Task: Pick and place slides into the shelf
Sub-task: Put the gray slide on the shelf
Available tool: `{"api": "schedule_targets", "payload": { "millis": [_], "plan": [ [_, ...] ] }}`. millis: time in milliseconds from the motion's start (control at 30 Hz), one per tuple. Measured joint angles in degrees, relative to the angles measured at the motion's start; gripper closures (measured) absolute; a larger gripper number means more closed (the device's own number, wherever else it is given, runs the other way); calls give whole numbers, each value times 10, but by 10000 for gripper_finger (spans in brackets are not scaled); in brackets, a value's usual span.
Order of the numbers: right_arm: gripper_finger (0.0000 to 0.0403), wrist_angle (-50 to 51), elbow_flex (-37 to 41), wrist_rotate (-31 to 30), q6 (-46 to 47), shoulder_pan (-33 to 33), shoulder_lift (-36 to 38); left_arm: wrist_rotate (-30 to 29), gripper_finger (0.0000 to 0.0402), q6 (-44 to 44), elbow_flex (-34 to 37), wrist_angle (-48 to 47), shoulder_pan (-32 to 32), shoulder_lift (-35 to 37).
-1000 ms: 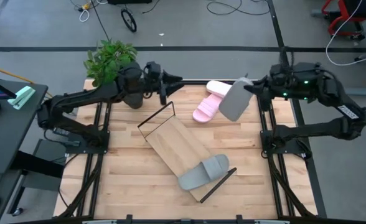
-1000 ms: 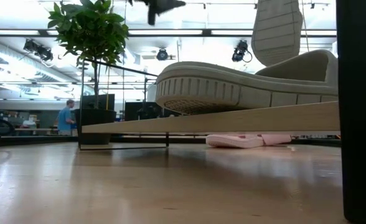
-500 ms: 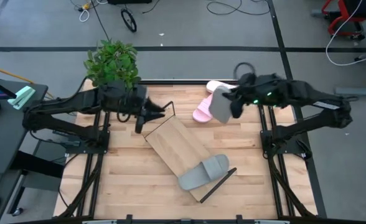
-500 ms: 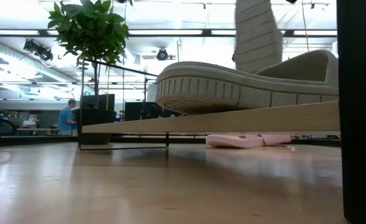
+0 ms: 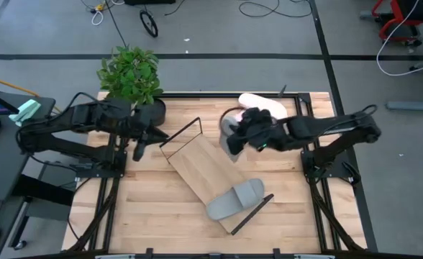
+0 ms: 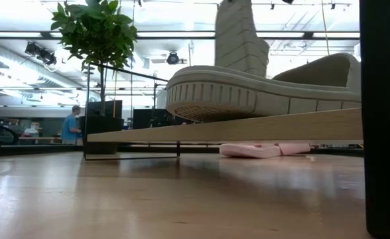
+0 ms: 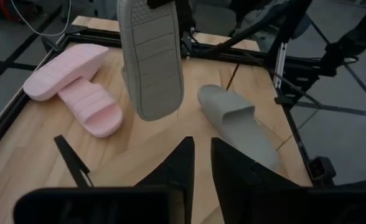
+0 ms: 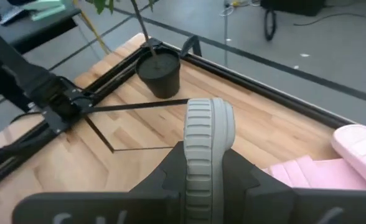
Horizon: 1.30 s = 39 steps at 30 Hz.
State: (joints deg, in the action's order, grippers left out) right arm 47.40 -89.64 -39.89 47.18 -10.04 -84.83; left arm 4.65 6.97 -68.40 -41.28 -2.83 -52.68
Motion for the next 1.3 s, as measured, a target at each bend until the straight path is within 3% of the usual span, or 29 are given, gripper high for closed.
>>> {"api": "schedule_targets", "payload": {
  "millis": [267, 467, 667, 1300],
  "plan": [
    [346, 309, -257, -51, 61, -33, -189, 0, 353, -6, 0, -10, 0, 45],
    [346, 380, -359, -32, 85, -61, -277, 1, 351, -4, 0, -10, 0, 66],
    [346, 397, -369, -52, 67, -78, -307, 1, 360, -1, 0, -10, 0, 72],
    [346, 390, -369, -16, 68, -86, -370, 1, 362, -1, 0, -10, 0, 70]
  ]
}}
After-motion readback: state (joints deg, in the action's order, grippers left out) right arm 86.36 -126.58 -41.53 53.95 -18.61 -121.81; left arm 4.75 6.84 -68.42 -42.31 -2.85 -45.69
